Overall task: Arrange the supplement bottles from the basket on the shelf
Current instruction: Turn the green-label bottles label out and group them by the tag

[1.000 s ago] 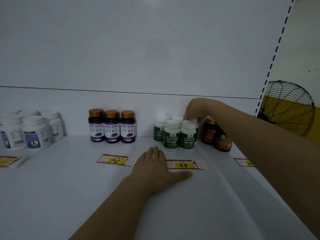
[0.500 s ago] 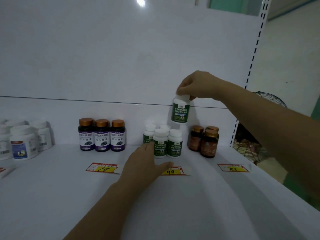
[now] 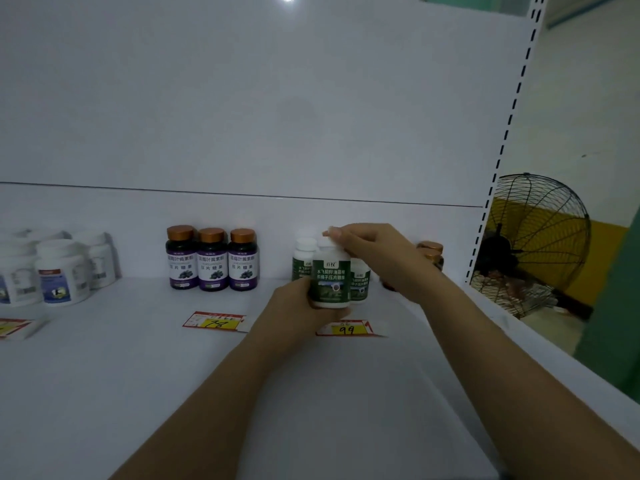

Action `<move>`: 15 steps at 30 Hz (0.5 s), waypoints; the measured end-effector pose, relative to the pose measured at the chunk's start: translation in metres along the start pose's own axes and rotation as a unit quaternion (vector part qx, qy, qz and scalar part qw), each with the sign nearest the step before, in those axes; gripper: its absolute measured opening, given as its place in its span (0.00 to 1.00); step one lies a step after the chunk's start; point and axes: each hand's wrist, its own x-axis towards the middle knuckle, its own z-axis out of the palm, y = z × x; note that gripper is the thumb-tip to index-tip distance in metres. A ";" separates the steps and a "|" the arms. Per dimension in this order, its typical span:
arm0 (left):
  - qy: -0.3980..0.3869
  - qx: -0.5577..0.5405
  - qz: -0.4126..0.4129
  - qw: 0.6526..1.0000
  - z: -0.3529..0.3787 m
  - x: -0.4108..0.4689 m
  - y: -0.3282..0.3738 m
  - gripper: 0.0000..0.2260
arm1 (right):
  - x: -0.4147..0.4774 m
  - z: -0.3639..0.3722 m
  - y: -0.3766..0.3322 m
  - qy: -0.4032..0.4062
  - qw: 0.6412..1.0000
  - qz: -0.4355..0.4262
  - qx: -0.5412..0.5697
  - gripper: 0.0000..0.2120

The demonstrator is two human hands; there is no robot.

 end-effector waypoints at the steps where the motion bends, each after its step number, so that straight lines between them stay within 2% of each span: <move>1: 0.000 0.002 0.002 1.000 0.000 0.000 -0.001 0.17 | -0.001 0.003 0.006 0.000 0.999 0.002 0.041 0.13; 7: 0.003 0.006 0.015 1.000 0.001 0.000 -0.005 0.18 | 0.002 0.008 0.018 0.008 0.992 -0.001 0.124 0.12; 15: 0.016 0.020 0.021 0.999 0.003 -0.001 -0.002 0.16 | 0.001 0.010 0.019 0.011 0.994 -0.008 0.109 0.15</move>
